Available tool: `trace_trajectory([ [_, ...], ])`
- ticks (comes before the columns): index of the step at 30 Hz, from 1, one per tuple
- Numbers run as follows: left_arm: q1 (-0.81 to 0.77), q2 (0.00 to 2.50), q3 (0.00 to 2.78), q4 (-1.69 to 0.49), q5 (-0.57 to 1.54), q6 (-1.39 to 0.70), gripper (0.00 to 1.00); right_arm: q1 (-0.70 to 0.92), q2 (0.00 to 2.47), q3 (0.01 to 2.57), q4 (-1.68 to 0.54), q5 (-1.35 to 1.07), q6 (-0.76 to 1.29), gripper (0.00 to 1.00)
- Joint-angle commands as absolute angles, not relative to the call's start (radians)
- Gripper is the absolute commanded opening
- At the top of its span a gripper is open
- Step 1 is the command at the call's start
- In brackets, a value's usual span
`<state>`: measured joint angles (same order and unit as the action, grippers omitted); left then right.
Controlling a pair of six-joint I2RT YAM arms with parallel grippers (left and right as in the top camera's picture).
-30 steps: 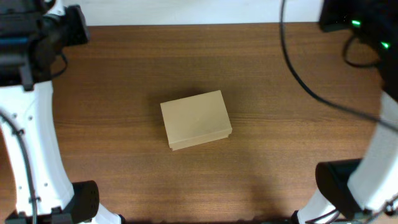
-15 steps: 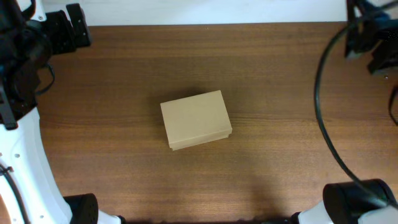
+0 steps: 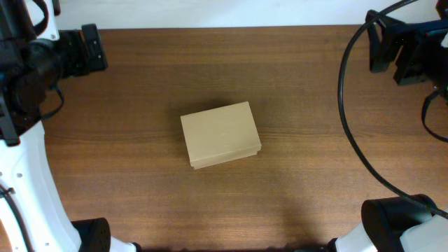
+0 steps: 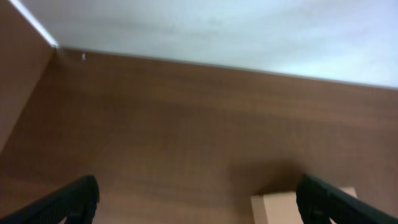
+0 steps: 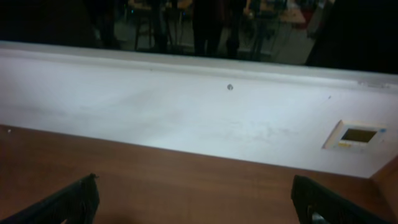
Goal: Pack container
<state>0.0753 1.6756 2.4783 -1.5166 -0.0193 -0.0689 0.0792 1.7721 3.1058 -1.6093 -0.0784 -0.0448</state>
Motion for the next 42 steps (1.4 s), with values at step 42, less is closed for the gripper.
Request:
trace_trajectory([
  [42, 0.08, 1.675, 2.484, -1.621, -0.026, -0.063, 1.0, 0.017, 0.548, 1.147, -0.734, 0.144, -0.07, 0.99],
])
